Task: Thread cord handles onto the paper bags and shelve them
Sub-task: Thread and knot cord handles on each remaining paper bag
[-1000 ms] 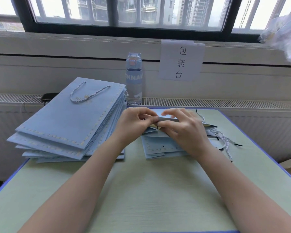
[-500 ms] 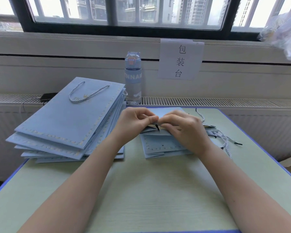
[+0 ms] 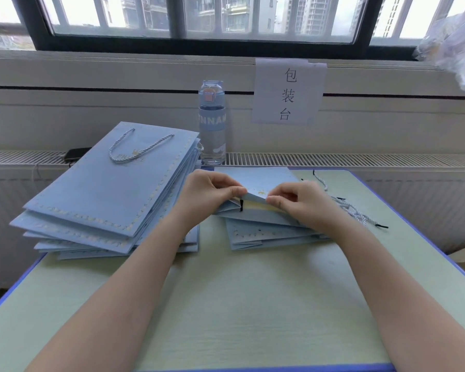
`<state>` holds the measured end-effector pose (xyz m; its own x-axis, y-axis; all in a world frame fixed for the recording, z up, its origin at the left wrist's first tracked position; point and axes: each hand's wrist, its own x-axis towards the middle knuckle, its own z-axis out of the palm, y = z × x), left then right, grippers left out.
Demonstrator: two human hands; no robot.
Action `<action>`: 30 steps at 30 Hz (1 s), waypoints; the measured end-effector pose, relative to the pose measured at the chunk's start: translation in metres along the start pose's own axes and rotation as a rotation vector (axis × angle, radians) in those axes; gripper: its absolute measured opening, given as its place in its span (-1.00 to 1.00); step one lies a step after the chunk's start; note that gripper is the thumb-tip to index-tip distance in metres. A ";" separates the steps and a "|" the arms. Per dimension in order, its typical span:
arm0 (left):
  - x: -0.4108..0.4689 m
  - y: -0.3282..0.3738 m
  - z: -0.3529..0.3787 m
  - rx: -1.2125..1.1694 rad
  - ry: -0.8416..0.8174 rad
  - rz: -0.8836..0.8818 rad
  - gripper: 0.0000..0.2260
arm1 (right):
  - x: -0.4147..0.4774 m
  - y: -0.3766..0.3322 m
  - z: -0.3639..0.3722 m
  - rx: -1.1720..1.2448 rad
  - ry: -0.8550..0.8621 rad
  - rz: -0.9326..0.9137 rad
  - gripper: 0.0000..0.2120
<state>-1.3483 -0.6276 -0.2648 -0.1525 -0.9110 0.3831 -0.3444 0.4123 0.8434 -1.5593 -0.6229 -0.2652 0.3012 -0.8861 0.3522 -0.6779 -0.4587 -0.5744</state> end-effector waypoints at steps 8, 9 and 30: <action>0.000 0.001 0.000 -0.021 -0.006 0.010 -0.97 | 0.002 0.001 -0.003 0.036 0.102 0.081 -0.70; 0.000 0.001 0.000 -0.018 -0.001 0.011 -0.97 | 0.002 0.001 -0.003 0.029 0.110 0.088 -0.67; 0.006 -0.022 -0.007 0.690 0.311 0.430 -0.64 | 0.005 0.044 -0.048 0.921 0.778 0.394 -0.62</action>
<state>-1.3355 -0.6426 -0.2787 -0.1729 -0.5932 0.7863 -0.8149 0.5345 0.2241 -1.6196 -0.6446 -0.2530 -0.4984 -0.8434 0.2009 0.1781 -0.3264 -0.9283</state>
